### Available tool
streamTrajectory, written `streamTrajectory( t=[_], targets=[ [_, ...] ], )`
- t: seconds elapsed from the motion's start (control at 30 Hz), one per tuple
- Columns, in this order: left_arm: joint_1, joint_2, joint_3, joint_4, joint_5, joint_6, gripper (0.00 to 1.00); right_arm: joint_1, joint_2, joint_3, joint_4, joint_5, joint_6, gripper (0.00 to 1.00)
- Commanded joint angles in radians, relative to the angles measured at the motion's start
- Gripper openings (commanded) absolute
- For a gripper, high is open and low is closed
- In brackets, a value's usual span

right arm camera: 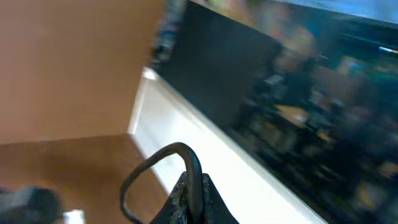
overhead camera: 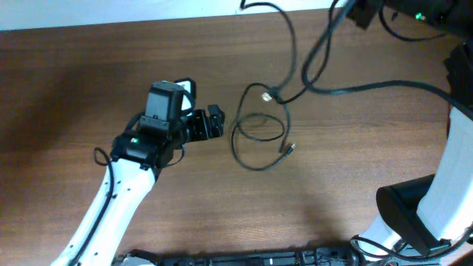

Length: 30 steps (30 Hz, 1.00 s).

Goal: Untangle cables

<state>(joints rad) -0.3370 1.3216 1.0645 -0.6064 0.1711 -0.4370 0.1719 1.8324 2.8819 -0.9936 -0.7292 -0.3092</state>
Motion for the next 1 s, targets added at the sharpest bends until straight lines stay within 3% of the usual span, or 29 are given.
streamTrajectory(
  t=[0.0,0.13,0.27,0.37,0.47,0.73,0.83,0.97],
  targets=[
    [0.007,-0.051,0.004,0.0,-0.042,0.024,0.99,0.003,-0.013,0.012,0.007,0.165,0.015,0.04],
    [0.005,-0.051,0.004,0.008,0.015,0.049,0.99,0.003,-0.013,0.012,0.007,0.156,0.015,0.04],
    [0.005,-0.048,0.004,0.071,0.301,0.261,0.99,0.003,-0.013,0.013,0.023,0.05,0.015,0.04],
    [0.005,-0.048,0.004,0.068,0.304,0.261,0.99,0.003,-0.013,0.013,0.031,0.071,0.014,0.04],
    [0.005,-0.048,0.004,0.062,0.304,0.26,0.99,0.003,-0.013,0.012,0.029,0.224,0.011,0.04],
    [0.005,-0.048,0.004,0.036,0.304,0.26,0.99,-0.013,0.011,0.012,0.013,0.974,-0.031,0.04],
    [0.005,-0.048,0.004,0.036,0.304,0.26,0.99,-0.083,0.043,0.012,-0.017,1.082,-0.03,0.04],
    [0.005,-0.048,0.004,0.036,0.304,0.26,0.99,-0.223,0.108,0.011,-0.082,1.081,0.043,0.04]
  ],
)
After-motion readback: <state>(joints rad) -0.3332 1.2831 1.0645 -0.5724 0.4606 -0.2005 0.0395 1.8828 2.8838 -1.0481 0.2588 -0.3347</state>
